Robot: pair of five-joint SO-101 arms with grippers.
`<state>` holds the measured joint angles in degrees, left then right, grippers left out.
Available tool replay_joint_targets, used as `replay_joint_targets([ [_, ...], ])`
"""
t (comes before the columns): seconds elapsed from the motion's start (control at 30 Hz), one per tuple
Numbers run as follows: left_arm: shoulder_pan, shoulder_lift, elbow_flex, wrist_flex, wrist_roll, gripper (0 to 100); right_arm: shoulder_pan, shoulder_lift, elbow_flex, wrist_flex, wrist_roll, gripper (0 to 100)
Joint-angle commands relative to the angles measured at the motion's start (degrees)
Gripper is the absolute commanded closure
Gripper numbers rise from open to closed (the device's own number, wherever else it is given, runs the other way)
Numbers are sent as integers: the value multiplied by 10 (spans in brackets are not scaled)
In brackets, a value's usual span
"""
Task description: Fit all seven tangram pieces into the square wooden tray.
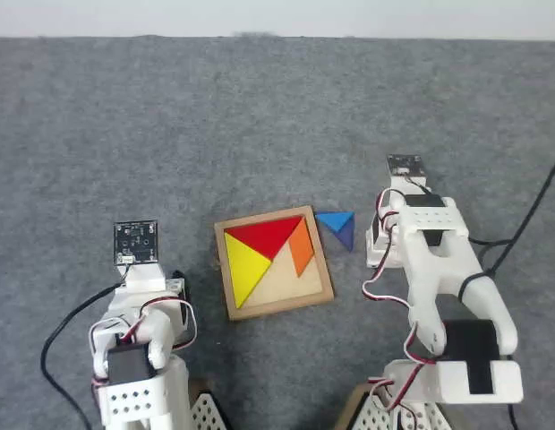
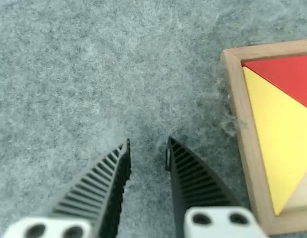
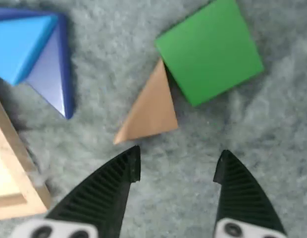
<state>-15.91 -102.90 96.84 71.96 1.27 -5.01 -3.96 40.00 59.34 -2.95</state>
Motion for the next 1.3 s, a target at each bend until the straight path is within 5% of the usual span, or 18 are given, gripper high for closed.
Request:
replay_joint_targets([
  [0.0,-4,-8,-3,1,-3,889,9,-6,-35,-27,-9,764],
  [0.53,-4,-8,-3,1,-3,889,7,20,-82,-56,-138,764],
  [1.27,-4,-8,-3,1,-3,889,-87,125,-146,-44,-97,819],
])
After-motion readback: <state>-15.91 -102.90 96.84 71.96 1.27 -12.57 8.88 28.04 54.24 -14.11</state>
